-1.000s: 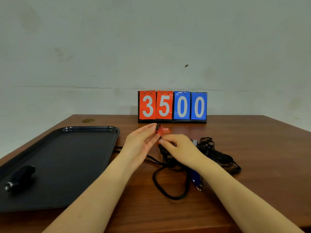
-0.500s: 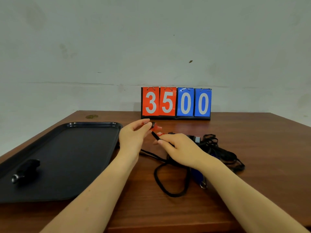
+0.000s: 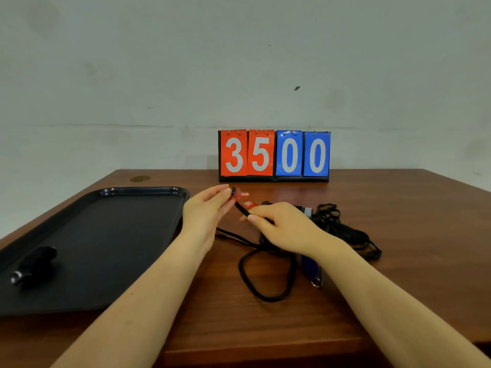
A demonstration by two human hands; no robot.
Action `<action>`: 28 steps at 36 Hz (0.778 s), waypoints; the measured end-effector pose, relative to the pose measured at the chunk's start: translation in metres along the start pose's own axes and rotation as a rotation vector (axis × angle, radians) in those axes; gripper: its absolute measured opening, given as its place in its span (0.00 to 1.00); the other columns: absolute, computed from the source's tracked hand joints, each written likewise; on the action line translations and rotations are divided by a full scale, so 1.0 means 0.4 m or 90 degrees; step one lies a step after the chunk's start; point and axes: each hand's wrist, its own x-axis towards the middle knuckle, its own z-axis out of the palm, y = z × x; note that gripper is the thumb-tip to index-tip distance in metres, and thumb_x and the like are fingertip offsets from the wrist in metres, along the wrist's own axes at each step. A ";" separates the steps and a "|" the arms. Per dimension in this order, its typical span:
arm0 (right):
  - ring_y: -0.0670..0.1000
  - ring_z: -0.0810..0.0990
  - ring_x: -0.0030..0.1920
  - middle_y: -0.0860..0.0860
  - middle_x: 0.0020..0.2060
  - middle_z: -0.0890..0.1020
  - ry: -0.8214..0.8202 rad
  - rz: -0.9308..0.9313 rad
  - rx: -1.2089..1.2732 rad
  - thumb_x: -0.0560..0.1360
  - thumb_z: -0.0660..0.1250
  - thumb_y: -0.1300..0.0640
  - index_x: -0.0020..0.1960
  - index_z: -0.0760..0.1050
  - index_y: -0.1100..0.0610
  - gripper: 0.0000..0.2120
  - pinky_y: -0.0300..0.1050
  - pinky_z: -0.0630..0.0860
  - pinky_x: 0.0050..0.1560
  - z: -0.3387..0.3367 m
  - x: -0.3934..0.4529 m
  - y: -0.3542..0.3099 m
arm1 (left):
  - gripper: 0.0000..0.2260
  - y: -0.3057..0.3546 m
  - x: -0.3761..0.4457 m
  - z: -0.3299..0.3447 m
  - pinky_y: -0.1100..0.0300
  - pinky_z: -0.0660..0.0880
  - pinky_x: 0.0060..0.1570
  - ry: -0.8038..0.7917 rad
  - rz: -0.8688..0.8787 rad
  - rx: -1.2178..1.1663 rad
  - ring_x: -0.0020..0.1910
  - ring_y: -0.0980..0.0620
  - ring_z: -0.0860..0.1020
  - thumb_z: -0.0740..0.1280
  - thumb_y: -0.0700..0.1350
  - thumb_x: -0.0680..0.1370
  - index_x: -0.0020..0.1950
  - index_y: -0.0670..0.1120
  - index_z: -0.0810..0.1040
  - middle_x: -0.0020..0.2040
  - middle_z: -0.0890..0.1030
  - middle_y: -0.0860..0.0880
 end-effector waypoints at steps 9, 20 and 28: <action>0.43 0.80 0.44 0.46 0.42 0.83 -0.035 0.001 0.040 0.81 0.58 0.51 0.57 0.81 0.48 0.13 0.41 0.76 0.51 0.007 -0.002 -0.005 | 0.13 -0.001 0.009 0.000 0.58 0.79 0.55 -0.021 0.047 0.038 0.51 0.52 0.83 0.67 0.36 0.77 0.61 0.41 0.80 0.54 0.83 0.44; 0.39 0.79 0.48 0.44 0.45 0.83 0.023 0.002 0.147 0.82 0.58 0.55 0.52 0.81 0.50 0.12 0.30 0.72 0.51 0.009 -0.003 -0.024 | 0.11 -0.004 0.002 -0.002 0.75 0.72 0.42 -0.046 0.265 0.439 0.43 0.68 0.77 0.68 0.43 0.77 0.59 0.49 0.82 0.53 0.82 0.54; 0.37 0.77 0.37 0.41 0.32 0.80 0.209 0.110 0.293 0.81 0.59 0.54 0.43 0.80 0.55 0.14 0.27 0.69 0.40 -0.019 0.004 -0.006 | 0.10 -0.008 -0.003 0.005 0.56 0.74 0.62 -0.166 0.269 0.496 0.56 0.58 0.78 0.69 0.44 0.77 0.57 0.54 0.82 0.51 0.81 0.58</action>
